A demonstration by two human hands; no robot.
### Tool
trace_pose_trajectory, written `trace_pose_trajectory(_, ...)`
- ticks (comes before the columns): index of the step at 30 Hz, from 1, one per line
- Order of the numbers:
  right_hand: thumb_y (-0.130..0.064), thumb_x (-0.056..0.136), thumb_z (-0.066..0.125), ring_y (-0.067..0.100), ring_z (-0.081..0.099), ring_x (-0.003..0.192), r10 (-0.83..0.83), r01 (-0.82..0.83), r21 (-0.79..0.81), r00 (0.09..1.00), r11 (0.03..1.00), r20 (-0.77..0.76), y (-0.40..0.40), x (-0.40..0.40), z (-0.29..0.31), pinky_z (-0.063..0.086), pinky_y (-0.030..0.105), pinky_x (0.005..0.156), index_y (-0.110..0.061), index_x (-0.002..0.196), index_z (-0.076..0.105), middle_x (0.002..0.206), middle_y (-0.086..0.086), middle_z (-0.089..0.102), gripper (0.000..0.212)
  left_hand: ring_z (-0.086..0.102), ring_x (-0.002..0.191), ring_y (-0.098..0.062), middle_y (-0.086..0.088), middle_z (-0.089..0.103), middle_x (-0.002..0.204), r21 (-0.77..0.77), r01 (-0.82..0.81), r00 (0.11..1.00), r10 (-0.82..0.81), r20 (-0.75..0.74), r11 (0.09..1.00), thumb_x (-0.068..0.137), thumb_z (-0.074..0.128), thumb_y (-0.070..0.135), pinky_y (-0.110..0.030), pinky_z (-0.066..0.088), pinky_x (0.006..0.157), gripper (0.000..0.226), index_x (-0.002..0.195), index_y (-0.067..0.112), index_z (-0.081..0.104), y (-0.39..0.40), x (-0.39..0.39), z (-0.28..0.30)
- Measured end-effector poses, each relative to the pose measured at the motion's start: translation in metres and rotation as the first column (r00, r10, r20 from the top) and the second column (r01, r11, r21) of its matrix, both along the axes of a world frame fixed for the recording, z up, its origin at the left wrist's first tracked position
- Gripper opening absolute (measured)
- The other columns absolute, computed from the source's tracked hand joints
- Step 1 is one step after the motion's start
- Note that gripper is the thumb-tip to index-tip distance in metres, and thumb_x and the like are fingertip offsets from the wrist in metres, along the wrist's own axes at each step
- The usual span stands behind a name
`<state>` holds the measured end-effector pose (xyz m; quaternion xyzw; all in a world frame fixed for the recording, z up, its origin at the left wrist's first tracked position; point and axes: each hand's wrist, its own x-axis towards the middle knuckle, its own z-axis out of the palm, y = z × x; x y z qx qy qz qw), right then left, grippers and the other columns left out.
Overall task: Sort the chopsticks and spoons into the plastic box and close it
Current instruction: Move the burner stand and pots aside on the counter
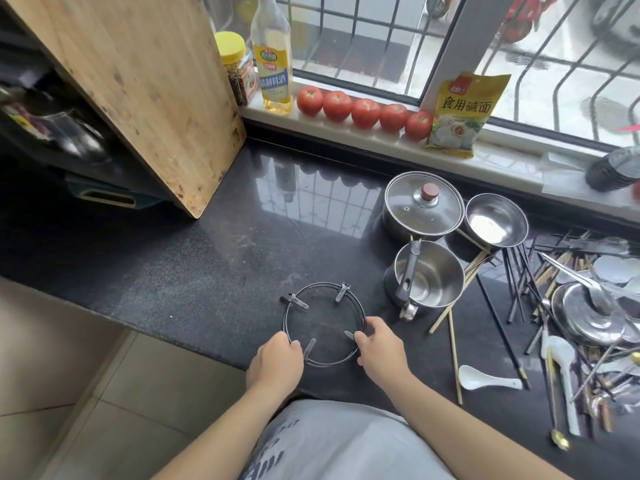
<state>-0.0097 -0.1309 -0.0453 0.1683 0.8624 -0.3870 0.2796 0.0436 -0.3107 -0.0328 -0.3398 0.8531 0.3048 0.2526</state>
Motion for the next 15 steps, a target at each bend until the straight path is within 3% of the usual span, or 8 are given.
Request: trace_pose_trajectory(15,-0.035,0.095,0.058,0.022,0.066,0.091,0.141,-0.139,0.101,0.990,0.985,-0.012,0.0019,0.0027,-0.0050,0.053,0.037,0.079,-0.028,0.130,0.050,0.094,-0.001,0.071,0.037,0.055,0.083,-0.030,-0.003,0.057,0.086,0.016,0.028,0.999,-0.028,0.022,0.999,0.104,0.037,0.035,-0.038,0.039,0.069,0.030,0.082,0.016,0.042,-0.0048,0.0037,-0.0065)
